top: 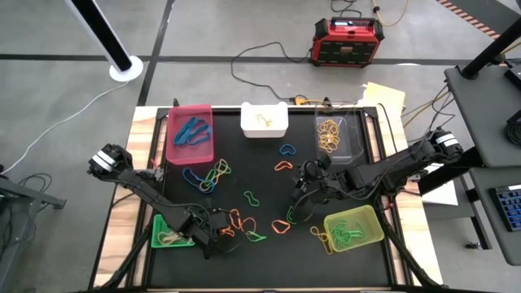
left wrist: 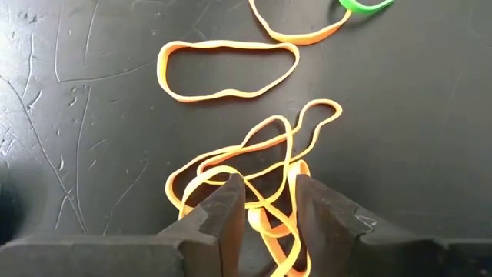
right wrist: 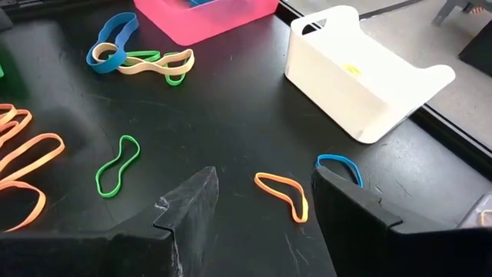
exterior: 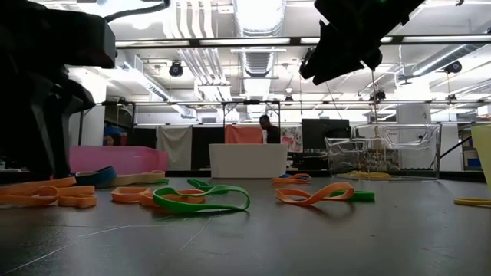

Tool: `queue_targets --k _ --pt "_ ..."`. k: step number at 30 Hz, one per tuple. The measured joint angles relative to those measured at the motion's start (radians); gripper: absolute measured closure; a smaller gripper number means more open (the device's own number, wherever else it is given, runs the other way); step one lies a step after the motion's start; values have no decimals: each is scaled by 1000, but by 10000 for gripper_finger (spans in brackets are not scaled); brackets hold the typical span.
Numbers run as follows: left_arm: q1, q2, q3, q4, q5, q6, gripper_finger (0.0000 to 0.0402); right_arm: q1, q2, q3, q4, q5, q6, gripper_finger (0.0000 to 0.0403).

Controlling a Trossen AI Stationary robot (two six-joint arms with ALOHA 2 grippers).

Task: Sort rubber bands into baskets
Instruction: Put the orange rubber band into the white bin

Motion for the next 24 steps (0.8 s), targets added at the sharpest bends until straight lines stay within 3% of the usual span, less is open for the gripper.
queue_targets --k 14,17,21,24 --pt "-1 110 53 -17 21 30 313 0 0 0 -2 0 -18 197" --pt "-1 107 77 -19 7 65 331 0 0 0 -2 0 -18 197" --pt "-1 100 98 -45 3 98 385 0 0 0 -2 0 -27 197" --pt "-1 99 99 -60 3 99 394 0 0 0 -2 0 -30 197"
